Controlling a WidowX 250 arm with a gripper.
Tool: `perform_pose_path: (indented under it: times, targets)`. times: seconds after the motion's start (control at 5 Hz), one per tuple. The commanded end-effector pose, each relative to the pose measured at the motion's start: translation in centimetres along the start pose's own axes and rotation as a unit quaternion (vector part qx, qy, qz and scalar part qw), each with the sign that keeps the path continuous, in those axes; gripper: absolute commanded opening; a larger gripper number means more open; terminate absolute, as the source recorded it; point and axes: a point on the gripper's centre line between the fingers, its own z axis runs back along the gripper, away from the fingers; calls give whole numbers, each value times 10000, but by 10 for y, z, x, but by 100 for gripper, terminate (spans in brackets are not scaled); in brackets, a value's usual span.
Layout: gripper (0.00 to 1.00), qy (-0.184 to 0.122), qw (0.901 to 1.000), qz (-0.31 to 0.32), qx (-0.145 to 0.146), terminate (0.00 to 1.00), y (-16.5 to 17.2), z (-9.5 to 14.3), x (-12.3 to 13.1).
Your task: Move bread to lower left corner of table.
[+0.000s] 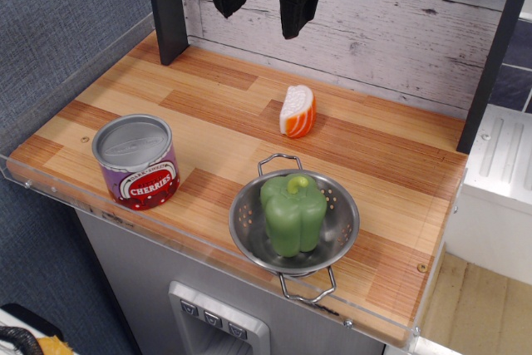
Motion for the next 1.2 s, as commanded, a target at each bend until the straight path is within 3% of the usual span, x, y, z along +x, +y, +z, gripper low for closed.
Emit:
perform_pose_path:
  times: [0.0, 0.6, 1.0]
  targets:
    - [100, 0, 10000, 0, 0, 0, 0, 0, 0]
    - [100, 485, 9976, 419, 273, 0, 3, -81, 46]
    - [100, 1080, 9929, 383, 331, 0, 3, -123, 60]
